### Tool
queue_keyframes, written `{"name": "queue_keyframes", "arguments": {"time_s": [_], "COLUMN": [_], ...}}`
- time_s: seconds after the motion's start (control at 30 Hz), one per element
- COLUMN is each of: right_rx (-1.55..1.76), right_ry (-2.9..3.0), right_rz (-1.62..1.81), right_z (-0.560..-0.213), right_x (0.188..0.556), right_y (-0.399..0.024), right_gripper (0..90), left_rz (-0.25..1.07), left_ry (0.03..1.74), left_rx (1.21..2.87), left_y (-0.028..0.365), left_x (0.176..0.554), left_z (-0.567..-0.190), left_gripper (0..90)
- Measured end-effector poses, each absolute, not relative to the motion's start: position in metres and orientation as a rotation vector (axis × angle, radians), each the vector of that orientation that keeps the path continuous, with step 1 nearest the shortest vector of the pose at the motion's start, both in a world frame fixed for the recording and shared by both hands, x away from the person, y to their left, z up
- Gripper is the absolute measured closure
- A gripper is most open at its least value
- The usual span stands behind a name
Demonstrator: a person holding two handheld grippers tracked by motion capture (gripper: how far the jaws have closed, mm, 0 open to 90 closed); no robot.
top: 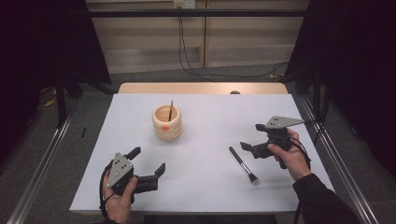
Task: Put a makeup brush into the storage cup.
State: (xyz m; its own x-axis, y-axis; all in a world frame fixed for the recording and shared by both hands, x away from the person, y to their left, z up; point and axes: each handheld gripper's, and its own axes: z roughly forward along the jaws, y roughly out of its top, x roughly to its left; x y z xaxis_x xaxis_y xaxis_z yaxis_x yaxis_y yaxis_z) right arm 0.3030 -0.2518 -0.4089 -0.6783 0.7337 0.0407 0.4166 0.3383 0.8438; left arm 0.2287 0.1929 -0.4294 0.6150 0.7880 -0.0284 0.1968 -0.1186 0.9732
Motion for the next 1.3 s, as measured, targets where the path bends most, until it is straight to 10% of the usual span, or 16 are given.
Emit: {"name": "queue_keyframes", "arguments": {"time_s": [0.67,1.3], "right_rx": [1.142,1.259], "right_ry": [2.549,2.821], "right_rz": [0.917,0.533], "right_z": [-0.412,-0.411], "right_x": [0.321,0.332], "right_y": [-0.242,-0.219], "right_gripper": [14.0,42.3], "left_rz": [0.614,0.599], "left_ry": [0.823,0.826], "left_rx": [1.648,1.656], "left_y": [0.192,0.192], "left_x": [0.229,0.231], "left_z": [-0.43,-0.432], "left_gripper": [1.3,1.1]}}
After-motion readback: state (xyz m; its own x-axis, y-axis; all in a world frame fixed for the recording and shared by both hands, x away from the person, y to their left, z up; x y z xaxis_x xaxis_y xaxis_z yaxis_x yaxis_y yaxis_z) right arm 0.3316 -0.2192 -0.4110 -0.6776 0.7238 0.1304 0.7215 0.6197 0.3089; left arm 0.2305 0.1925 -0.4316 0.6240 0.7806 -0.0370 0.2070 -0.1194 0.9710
